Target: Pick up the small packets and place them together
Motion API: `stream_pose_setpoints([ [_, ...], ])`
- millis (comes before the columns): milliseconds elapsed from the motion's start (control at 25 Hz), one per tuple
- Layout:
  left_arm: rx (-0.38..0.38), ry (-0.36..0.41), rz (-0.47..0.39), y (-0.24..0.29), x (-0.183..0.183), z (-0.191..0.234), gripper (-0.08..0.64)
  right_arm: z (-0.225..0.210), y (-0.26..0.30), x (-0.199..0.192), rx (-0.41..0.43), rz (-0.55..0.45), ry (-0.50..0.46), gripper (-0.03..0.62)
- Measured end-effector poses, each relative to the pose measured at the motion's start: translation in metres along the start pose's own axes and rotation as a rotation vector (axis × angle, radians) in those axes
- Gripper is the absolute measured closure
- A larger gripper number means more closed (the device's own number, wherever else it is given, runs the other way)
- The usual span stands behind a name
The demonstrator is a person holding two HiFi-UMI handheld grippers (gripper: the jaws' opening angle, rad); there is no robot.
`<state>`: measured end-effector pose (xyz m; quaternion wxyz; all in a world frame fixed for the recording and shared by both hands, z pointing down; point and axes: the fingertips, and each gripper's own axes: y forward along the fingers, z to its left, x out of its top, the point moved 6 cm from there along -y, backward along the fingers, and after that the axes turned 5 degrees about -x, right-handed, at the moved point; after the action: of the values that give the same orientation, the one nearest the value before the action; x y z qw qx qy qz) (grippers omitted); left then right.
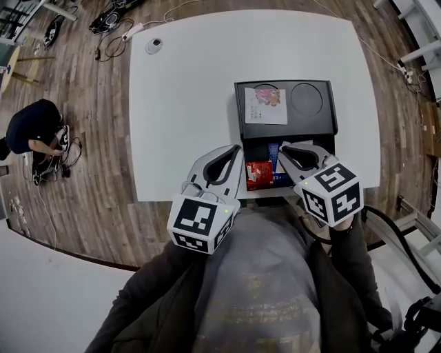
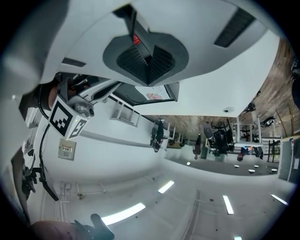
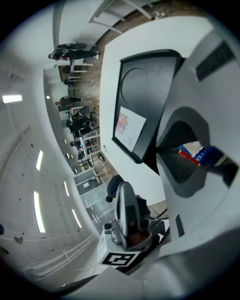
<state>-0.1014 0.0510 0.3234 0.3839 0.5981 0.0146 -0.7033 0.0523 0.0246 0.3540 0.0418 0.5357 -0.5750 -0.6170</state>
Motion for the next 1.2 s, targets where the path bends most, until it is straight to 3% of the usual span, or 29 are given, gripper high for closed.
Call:
stream_pose_setpoints([
  [400, 0.020, -0.012, 0.011, 0.003, 0.001, 0.005, 0.557, 0.014, 0.023, -0.020, 0.135, 0.166, -0.075, 0.550],
  [520, 0.026, -0.024, 0.018, 0.006, 0.000, 0.008, 0.557, 0.017, 0.030, -0.024, 0.163, 0.211, -0.091, 0.510],
  [1000, 0.051, -0.069, 0.047, 0.015, -0.005, 0.022, 0.557, 0.016, 0.057, -0.041, 0.220, 0.350, -0.083, 0.500],
  [1200, 0.046, -0.072, 0.054, 0.016, -0.007, 0.021, 0.557, 0.013, 0.058, -0.042, 0.195, 0.342, -0.060, 0.501],
])
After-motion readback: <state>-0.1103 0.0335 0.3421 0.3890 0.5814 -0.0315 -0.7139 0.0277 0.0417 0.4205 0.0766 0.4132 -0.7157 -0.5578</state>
